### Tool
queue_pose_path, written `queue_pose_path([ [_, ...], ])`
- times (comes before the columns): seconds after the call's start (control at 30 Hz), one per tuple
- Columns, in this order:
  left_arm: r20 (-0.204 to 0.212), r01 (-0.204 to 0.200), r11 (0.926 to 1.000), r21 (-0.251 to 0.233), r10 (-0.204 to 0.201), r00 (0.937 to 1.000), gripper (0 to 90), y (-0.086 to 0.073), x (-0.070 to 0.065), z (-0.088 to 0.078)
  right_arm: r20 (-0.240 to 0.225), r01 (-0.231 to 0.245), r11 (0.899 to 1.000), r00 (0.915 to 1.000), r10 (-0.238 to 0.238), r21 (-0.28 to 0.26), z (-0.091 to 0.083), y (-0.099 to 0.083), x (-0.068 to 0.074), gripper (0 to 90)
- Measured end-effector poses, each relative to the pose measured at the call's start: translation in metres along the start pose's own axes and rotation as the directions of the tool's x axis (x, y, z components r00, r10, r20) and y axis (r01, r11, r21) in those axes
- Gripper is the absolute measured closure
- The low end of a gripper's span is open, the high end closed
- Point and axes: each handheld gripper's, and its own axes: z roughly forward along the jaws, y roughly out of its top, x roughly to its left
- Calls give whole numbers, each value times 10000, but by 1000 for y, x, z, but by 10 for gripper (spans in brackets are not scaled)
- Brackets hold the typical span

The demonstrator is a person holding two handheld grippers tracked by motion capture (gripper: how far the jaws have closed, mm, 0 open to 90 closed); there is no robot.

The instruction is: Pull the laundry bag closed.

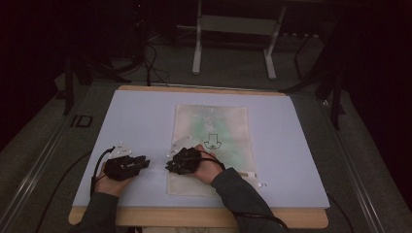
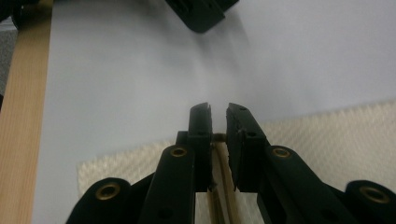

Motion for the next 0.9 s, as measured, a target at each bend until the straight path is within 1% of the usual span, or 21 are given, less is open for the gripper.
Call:
queue_pose_path([
  [0.2, 77, -83, 10000, 27, 83, 9999, 688, 1, -2, 1, -62, -134, 9996, 9999, 135, 254, 1, -11, -2, 784],
  [0.33, 146, -120, 9999, 2, 120, 9998, 688, 1, -3, 2, -115, -138, 9994, 9998, 141, 324, 2, -13, -4, 764],
  [0.4, 283, -191, 9998, -52, 192, 9994, 688, 1, -4, 2, -130, -171, 9991, 9998, 176, 383, 3, -14, -6, 731],
  [0.43, 320, -226, 9997, -69, 228, 9992, 687, 1, -4, 2, -179, -196, 9989, 9996, 204, 422, 3, -14, -6, 729],
  [0.5, 466, -339, 9994, -115, 344, 9983, 687, 1, -5, 2, -237, -141, 9986, 9996, 153, 502, 5, -14, -8, 730],
  [0.53, 466, -339, 9994, -115, 344, 9983, 687, 1, -5, 2, -237, -141, 9986, 9996, 153, 502, 5, -14, -8, 730],
  [0.6, 632, -511, 9985, -194, 522, 9966, 686, 2, -8, 2, -370, -150, 9983, 9992, 171, 558, 6, -14, -8, 774],
  [0.63, 632, -511, 9985, -194, 522, 9966, 683, 2, -8, 2, -370, -150, 9983, 9992, 171, 558, 6, -14, -8, 774],
  [0.67, 774, -628, 9977, -252, 646, 9949, 680, 2, -9, 2, -409, -74, 9988, 9991, 95, 489, 5, -13, -8, 789],
  [0.7, 864, -645, 9975, -304, 669, 9940, 679, 2, -10, 2, -457, -90, 9989, 9989, 111, 469, 5, -13, -8, 796],
  [0.73, 864, -645, 9975, -304, 669, 9940, 679, 2, -10, 2, -457, -90, 9989, 9989, 111, 469, 5, -13, -8, 796],
  [0.77, 864, -645, 9975, -304, 669, 9940, 679, 2, -10, 2, -557, -72, 9990, 9984, 97, 448, 5, -13, -8, 796],
  [0.8, 1138, -722, 9965, -417, 765, 9906, 679, 2, -11, 2, -557, -72, 9990, 9984, 97, 448, 5, -13, -8, 802],
  [0.83, 1275, -781, 9959, -454, 833, 9883, 681, 2, -12, 1, -622, -135, 9993, 9979, 156, 338, 4, -13, -8, 807],
  [0.9, 1541, -916, 9942, -556, 992, 9831, 689, 3, -15, 2, -663, -165, 9992, 9976, 189, 366, 4, -13, -8, 809],
])
